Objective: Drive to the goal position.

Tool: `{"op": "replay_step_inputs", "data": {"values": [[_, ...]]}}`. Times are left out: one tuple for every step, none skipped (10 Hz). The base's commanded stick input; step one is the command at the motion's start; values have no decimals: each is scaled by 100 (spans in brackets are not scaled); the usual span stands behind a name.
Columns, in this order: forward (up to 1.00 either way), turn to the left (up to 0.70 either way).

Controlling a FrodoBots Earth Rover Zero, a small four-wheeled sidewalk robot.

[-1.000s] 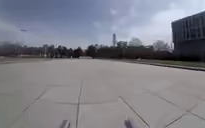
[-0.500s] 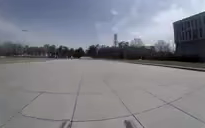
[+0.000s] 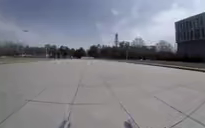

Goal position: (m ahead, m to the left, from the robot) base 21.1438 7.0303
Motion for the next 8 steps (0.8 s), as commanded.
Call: {"op": "replay_step_inputs", "data": {"values": [[85, 0], [85, 0], [85, 0], [85, 0], [85, 0], [85, 0], [85, 0], [85, 0]]}}
